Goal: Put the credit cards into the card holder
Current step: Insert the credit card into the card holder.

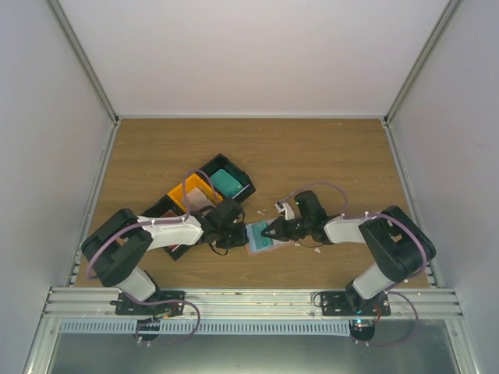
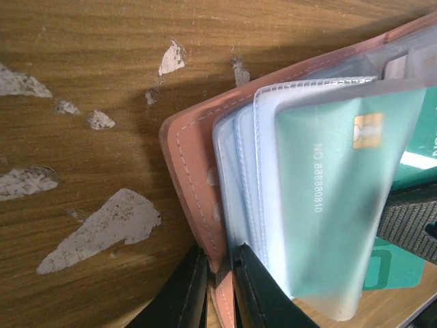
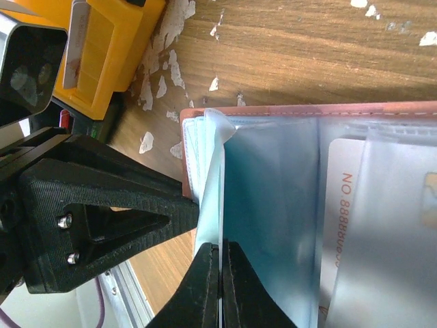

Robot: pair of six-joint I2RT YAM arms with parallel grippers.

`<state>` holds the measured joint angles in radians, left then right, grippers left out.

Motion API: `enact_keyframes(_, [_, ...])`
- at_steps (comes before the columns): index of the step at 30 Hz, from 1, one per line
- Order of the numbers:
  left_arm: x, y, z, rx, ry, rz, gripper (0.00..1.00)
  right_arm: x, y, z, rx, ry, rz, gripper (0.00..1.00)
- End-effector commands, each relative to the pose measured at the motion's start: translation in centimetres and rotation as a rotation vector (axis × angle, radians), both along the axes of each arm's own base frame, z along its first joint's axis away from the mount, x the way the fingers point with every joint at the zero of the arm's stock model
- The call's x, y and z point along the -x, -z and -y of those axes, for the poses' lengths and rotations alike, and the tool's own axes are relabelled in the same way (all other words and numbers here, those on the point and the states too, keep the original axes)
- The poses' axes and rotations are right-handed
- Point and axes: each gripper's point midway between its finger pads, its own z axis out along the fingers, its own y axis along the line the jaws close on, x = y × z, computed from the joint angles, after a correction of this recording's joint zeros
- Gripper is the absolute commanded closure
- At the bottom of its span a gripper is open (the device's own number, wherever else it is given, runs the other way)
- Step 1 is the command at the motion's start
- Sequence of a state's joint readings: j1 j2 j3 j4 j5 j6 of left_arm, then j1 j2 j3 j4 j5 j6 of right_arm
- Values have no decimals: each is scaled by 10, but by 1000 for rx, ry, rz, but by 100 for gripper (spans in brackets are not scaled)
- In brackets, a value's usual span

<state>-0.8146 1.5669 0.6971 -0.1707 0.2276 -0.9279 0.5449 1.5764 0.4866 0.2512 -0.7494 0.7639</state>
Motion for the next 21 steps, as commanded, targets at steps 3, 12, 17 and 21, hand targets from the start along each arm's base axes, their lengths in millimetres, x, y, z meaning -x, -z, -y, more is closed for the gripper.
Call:
enact_keyframes(3, [2,0,-8,-41,-6,25,85,5,-2,-2,-18,-21,5,99])
enact_keyframes(12, [4,3,-6,-40,6,14,86,-2,7,7,76,21,26,71])
enact_keyframes(17, [3,3,-4,-35,10,15,86,-3,8,15,128,41,43,64])
enact_keyframes(21, [4,4,-3,-34,14,14,85,1,13,18,148,39,29,69])
